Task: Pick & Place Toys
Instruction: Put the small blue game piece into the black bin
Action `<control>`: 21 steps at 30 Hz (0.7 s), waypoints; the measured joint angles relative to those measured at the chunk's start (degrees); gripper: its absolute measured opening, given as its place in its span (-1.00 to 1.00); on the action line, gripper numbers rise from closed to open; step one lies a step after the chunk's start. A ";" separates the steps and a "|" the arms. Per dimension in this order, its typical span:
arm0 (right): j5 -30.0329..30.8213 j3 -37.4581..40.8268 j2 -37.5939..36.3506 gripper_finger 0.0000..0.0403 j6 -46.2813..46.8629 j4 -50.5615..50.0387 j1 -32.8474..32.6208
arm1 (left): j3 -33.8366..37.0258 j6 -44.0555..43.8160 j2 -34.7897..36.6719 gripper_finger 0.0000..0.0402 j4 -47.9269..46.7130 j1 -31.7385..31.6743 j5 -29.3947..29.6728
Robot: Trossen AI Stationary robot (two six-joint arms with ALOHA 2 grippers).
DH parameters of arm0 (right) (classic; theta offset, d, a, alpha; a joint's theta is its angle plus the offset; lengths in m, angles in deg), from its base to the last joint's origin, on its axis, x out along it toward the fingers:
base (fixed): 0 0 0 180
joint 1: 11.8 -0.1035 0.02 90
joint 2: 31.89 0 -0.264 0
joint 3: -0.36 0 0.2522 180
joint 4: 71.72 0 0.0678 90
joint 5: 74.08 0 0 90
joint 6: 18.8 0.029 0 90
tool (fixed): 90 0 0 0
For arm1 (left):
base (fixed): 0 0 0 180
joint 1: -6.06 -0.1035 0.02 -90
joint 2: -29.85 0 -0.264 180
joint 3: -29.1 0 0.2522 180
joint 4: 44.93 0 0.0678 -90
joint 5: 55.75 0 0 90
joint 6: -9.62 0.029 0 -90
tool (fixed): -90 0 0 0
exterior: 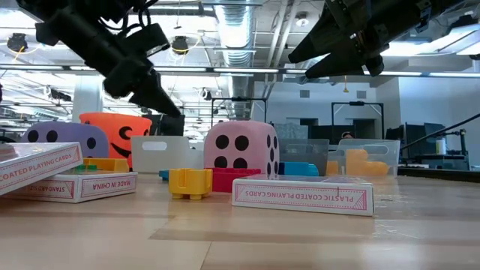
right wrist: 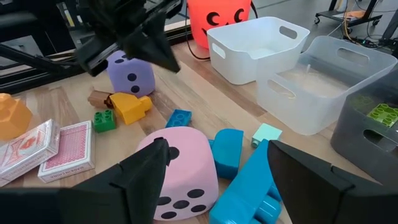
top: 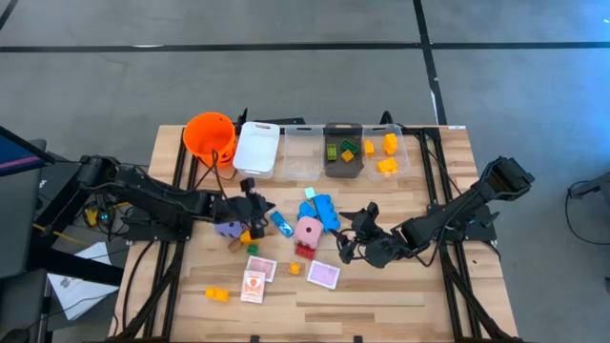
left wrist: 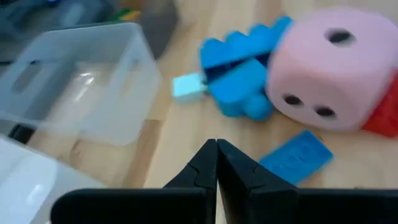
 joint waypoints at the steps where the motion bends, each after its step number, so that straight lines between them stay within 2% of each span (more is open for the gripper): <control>1: 0.02 0.00 0.00 0.35 0.00 0.00 0.00 | 0.00 0.78 0.00 -1.00 -0.48 0.00 -1.20; 11: 0.11 0.00 0.00 0.35 0.00 0.00 0.07 | 0.00 1.92 -1.08 -1.00 -4.99 0.00 -7.25; 15: 0.13 0.00 0.00 0.35 0.00 0.04 0.07 | 0.00 2.01 -4.33 -1.00 -5.07 0.00 -9.93; 21: 0.15 0.00 0.00 0.35 0.00 0.02 0.07 | 0.00 2.08 -9.90 -1.00 -4.55 -0.77 -10.07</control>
